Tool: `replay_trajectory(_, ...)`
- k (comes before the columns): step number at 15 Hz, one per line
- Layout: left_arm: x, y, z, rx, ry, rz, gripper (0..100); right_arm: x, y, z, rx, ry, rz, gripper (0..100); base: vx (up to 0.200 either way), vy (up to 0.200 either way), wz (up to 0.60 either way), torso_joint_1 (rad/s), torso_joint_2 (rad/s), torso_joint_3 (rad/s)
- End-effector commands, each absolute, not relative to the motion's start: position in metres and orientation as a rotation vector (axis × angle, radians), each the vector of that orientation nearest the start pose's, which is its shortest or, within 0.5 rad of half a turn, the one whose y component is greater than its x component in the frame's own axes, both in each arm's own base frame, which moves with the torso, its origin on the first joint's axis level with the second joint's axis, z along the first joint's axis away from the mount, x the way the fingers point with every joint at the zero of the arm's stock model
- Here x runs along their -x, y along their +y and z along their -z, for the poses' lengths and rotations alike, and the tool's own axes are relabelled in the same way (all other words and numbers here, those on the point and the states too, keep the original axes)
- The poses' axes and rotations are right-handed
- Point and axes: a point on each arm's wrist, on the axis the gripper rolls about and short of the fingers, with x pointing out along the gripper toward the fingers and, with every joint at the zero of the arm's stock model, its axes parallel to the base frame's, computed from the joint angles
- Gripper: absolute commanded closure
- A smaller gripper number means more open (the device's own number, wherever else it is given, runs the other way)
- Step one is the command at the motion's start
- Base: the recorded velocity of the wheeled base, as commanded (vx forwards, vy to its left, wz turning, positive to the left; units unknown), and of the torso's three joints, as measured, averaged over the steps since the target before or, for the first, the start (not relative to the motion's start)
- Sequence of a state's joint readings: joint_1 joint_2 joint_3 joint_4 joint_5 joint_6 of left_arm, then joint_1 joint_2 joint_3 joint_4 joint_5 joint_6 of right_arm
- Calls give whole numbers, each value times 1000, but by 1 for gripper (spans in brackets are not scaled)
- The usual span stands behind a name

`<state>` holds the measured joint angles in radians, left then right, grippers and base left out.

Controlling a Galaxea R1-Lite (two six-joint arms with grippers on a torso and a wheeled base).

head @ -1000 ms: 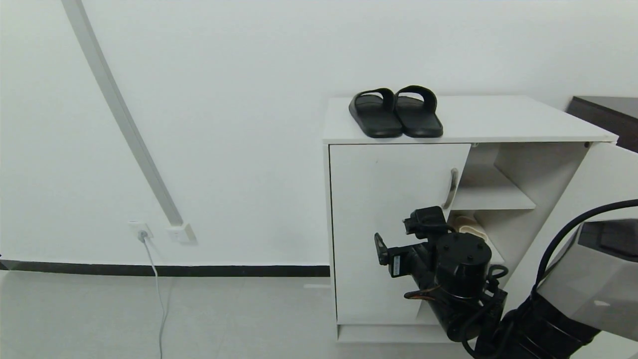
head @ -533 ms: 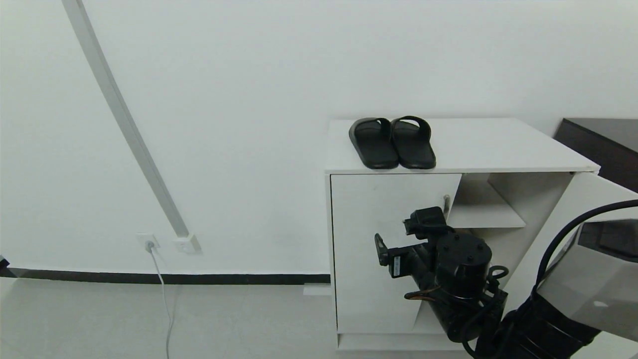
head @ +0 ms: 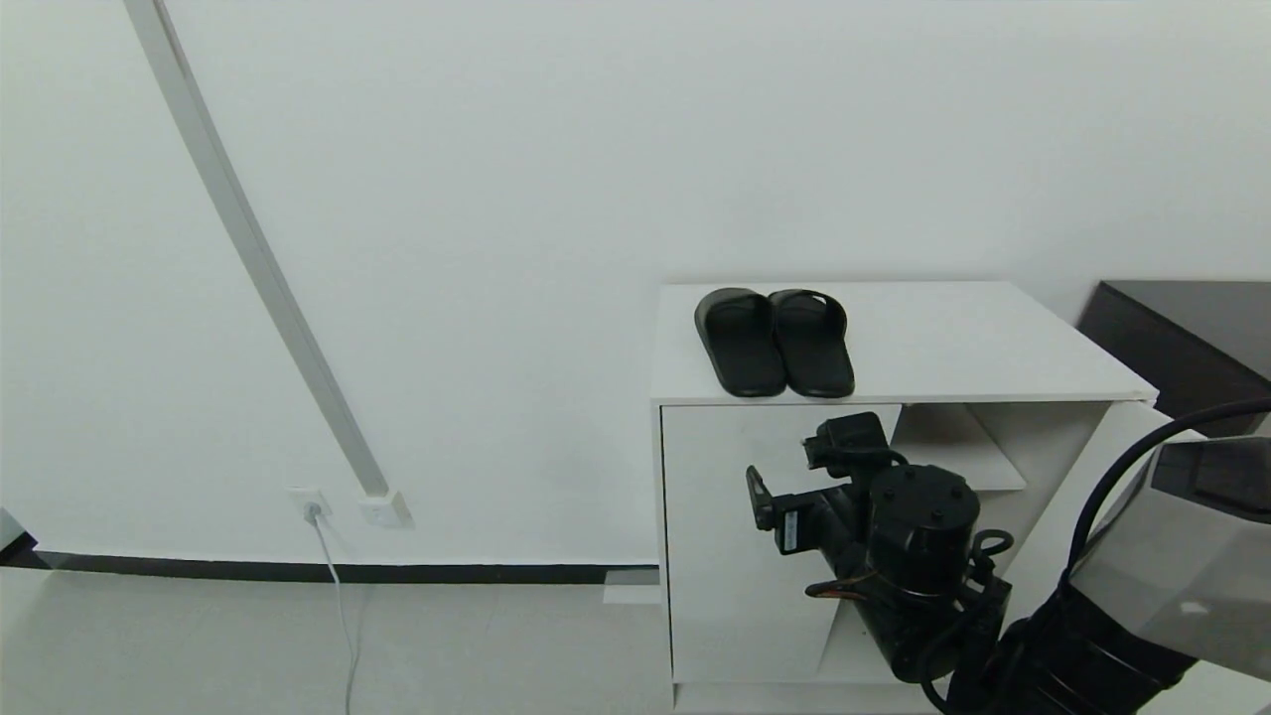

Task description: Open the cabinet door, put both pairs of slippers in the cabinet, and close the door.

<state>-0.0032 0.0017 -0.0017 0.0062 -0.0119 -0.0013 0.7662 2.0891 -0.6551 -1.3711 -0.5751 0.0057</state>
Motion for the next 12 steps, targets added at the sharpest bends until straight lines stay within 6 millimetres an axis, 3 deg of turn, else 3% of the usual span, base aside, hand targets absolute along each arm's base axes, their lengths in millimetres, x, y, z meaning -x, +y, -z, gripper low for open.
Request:
replay_trajectory(1,23,0,-75,2,6,15,100,-258,231,-90,35,52,-192,0,0,0,0,256,-579,-339)
replay_trajectory(6,23,0,-75,2,6,15,100,-262,228,-89,36,55,-176,0,0,0,0,236,-532,-301)
replay_trajectory(10,23,0,-75,-3,6,15,100,-268,229,-92,45,22,-172,0,0,0,0,34,-79,-35)
replay_trajectory(12,23,0,-75,-3,6,15,100,-284,228,-104,17,-18,-142,0,0,0,0,0,0,0)
